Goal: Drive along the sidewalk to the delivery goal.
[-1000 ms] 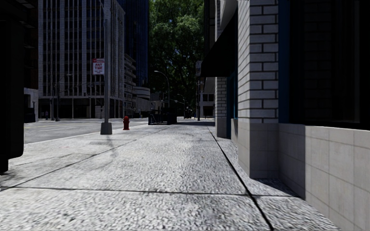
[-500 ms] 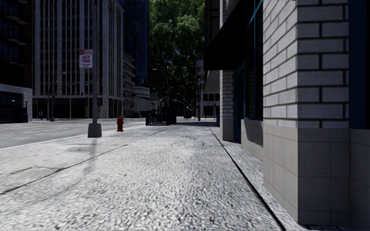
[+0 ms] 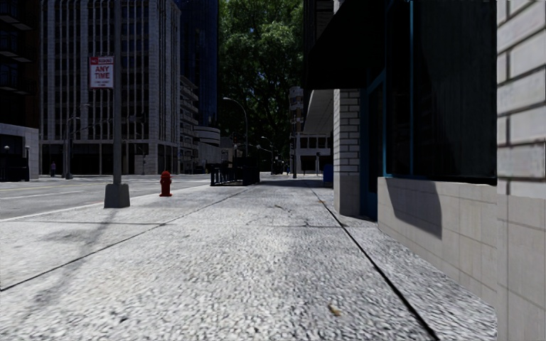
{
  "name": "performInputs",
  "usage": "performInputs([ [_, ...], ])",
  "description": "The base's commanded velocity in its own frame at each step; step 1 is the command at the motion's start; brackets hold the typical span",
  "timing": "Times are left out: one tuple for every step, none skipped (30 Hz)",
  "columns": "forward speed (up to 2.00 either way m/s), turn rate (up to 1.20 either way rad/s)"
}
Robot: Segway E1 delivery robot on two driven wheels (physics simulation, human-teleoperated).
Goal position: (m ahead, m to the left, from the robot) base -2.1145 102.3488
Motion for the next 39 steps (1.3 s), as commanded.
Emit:
performInputs([
  [2.0, 0.0],
  [2.0, 0.0],
  [2.0, 0.0],
  [2.0, 0.0],
  [2.0, 0.0],
  [2.0, 0.0],
  [2.0, 0.0],
  [2.0, 0.0],
  [2.0, 0.0],
  [2.0, 0.0],
  [2.0, 0.0],
  [2.0, 0.0],
  [2.0, 0.0],
  [2.0, 0.0],
  [2.0, 0.0],
  [2.0, 0.0],
  [2.0, 0.0],
  [2.0, 0.0],
  [2.0, 0.0],
  [2.0, 0.0],
  [2.0, 0.0],
  [2.0, 0.0],
  [2.0, 0.0],
  [2.0, 0.0],
  [2.0, 0.0],
  [2.0, 0.0],
  [2.0, 0.0],
  [2.0, 0.0],
  [2.0, 0.0],
  [2.0, 0.0],
  [2.0, 0.0],
  [2.0, 0.0],
  [2.0, 0.0],
  [2.0, 0.0],
  [2.0, 0.0],
  [2.0, 0.0],
  [2.0, 0.0],
  [2.0, 0.0],
  [2.0, 0.0],
])
